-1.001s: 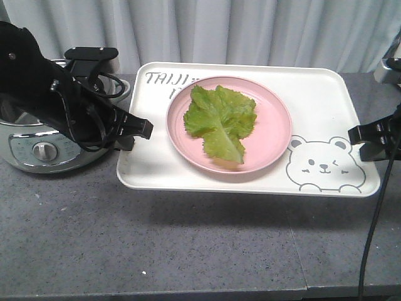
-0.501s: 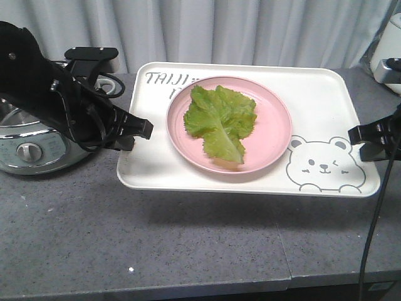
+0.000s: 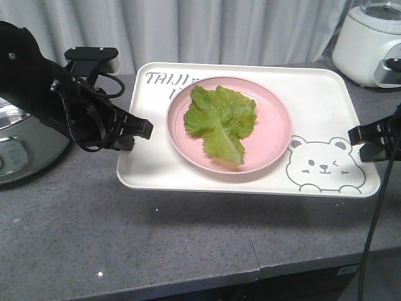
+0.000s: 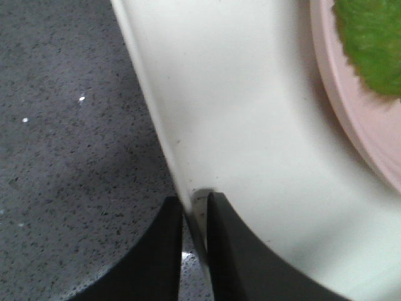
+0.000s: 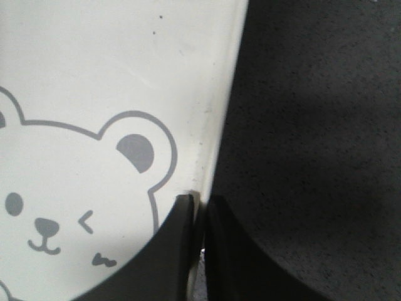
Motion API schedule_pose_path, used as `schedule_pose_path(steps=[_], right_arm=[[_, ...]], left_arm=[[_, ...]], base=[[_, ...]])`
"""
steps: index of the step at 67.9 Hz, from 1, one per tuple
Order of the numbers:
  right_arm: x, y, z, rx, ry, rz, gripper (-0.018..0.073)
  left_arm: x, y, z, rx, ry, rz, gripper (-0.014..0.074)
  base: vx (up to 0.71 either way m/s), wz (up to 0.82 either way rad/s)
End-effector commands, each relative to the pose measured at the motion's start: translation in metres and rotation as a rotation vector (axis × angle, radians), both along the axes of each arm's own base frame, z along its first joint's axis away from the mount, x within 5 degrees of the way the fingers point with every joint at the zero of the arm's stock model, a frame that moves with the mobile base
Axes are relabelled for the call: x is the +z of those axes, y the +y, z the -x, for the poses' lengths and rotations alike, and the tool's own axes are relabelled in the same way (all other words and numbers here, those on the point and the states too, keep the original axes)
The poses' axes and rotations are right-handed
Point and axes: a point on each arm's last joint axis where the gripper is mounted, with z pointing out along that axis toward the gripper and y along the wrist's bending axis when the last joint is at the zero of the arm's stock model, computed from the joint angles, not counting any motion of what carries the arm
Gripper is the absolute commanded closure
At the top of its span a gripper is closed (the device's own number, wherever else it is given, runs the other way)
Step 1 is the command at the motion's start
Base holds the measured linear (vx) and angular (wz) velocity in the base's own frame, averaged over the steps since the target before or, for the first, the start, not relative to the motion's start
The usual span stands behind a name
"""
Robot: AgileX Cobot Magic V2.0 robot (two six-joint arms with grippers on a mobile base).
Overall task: Transfer vegetables to tray and serve
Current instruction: 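Hold the tray level while the base turns away from the counter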
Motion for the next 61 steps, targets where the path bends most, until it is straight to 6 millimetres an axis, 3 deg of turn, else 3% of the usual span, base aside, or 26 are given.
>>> schedule_pose_path(steps=[1, 61], right_arm=[[0.0252, 0.0161, 0.0054, 0.039, -0.09, -0.126, 0.0565], [0.0252, 0.0161, 0.0054, 0.039, -0.09, -0.126, 0.0565]], left_arm=[[0.0322, -0.0146, 0.0092, -0.019, -0.108, 0.188, 0.0602], [0.0322, -0.0146, 0.0092, -0.019, -0.108, 0.188, 0.0602]], base=[[0.0, -0.24], [0.0, -0.28]])
